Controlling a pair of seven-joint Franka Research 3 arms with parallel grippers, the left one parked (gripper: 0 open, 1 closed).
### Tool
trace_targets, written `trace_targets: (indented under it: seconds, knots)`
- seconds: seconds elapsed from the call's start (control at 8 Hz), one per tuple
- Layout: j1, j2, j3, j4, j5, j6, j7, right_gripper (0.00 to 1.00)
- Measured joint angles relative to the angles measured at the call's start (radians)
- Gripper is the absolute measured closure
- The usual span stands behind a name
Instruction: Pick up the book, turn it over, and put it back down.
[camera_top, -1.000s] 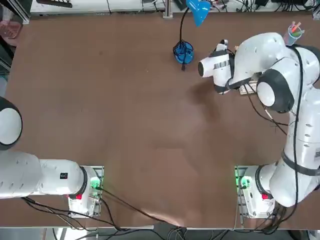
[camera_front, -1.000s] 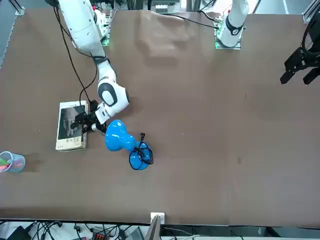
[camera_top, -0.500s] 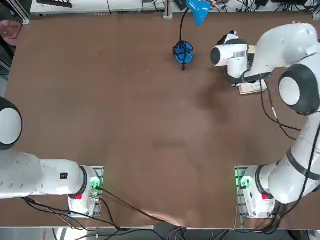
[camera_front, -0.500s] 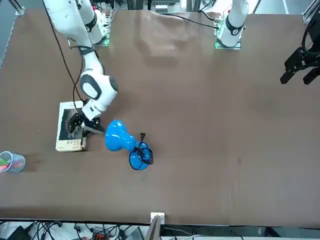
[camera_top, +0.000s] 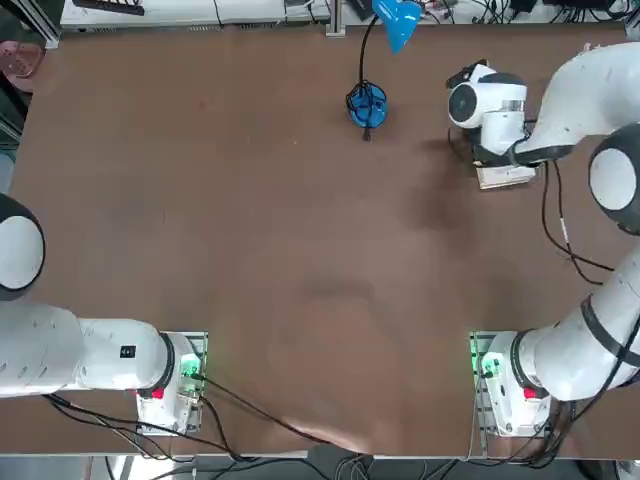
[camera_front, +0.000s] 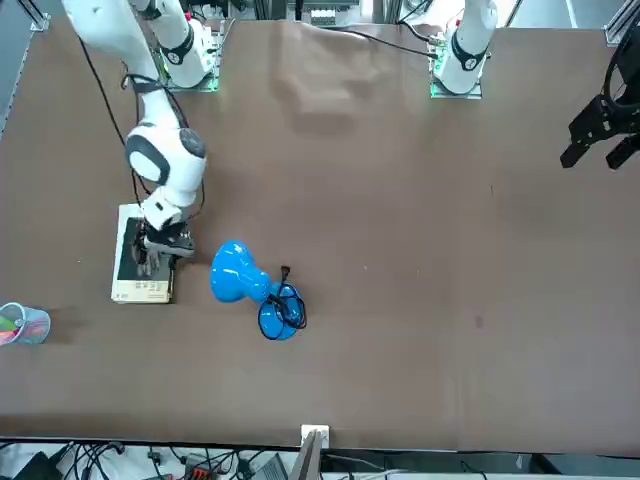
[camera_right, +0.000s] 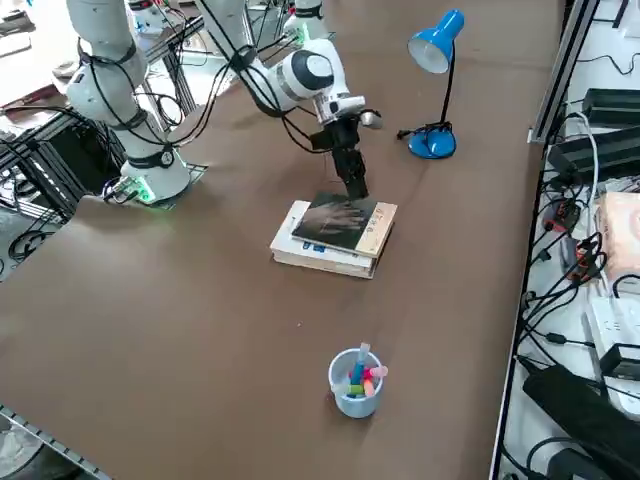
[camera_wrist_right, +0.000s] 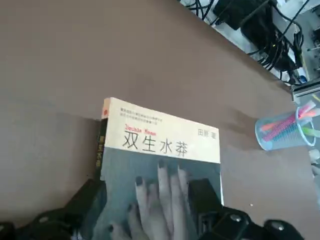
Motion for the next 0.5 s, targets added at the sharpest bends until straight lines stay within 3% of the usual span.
trace_targets:
  seconds: [0.5]
  knots:
    - [-0.004, -0.008, 0.003, -0.018, 0.0, 0.031, 0.0, 0.0]
